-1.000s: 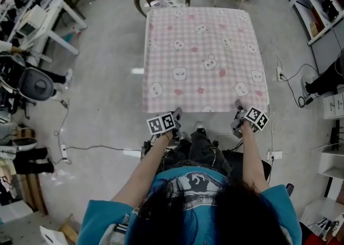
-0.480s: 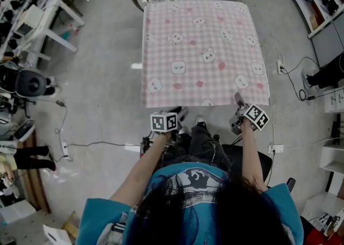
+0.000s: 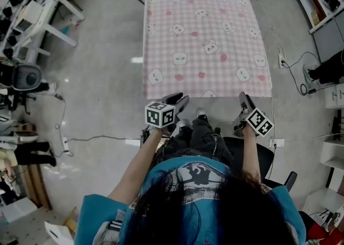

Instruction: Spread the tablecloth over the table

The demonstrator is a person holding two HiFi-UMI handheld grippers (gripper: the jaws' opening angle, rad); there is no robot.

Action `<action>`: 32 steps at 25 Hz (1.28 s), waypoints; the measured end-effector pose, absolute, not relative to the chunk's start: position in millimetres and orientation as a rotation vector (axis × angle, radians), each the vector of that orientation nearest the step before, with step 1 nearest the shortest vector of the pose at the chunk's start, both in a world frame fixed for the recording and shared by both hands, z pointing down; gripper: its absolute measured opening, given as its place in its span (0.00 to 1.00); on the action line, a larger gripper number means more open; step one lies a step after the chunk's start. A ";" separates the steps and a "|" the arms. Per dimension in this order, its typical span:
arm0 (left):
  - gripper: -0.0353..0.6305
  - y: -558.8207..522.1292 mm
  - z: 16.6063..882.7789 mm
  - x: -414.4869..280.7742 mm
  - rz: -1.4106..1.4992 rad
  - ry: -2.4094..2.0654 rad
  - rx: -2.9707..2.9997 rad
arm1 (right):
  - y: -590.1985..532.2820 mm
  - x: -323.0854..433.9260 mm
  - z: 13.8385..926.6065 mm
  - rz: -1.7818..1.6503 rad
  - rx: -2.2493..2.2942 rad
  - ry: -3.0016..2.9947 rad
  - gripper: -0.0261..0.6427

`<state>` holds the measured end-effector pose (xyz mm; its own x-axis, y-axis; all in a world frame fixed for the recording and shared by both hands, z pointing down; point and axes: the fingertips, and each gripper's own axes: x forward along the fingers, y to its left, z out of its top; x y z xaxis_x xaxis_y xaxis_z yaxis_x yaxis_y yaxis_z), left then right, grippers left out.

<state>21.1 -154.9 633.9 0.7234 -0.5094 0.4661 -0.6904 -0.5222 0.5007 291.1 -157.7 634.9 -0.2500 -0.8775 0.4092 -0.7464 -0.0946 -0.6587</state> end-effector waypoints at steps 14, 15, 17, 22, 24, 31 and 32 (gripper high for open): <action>0.25 -163.2 529.7 -27.3 0.233 -0.999 2.498 | -176.9 154.8 498.5 -0.875 -1.413 2.551 0.25; 0.25 -159.2 520.5 -28.4 0.210 -0.996 2.522 | -175.6 145.2 490.2 -0.834 -1.394 2.585 0.23; 0.24 -150.0 500.5 -29.3 0.170 -0.982 2.584 | -171.8 127.2 474.3 -0.757 -1.351 2.642 0.21; 0.18 -139.9 441.3 -33.4 0.092 -0.998 2.736 | -165.0 92.6 437.0 -0.612 -1.235 2.742 0.20; 0.15 -135.8 427.0 -36.2 0.067 -1.031 2.763 | -157.7 82.2 431.9 -0.574 -1.208 2.777 0.17; 0.09 -125.1 422.4 -47.0 0.069 -1.125 2.783 | -135.5 50.2 434.6 -0.460 -1.141 2.924 0.10; 0.08 -124.8 424.4 -48.2 0.070 -1.129 2.772 | -134.2 47.8 432.9 -0.451 -1.135 2.931 0.09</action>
<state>-48.2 -124.8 424.4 0.7161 -0.6910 0.0986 -0.6979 -0.7063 0.1188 47.8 -134.2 432.9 -0.7441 -0.6548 0.1324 -0.6643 0.7044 -0.2500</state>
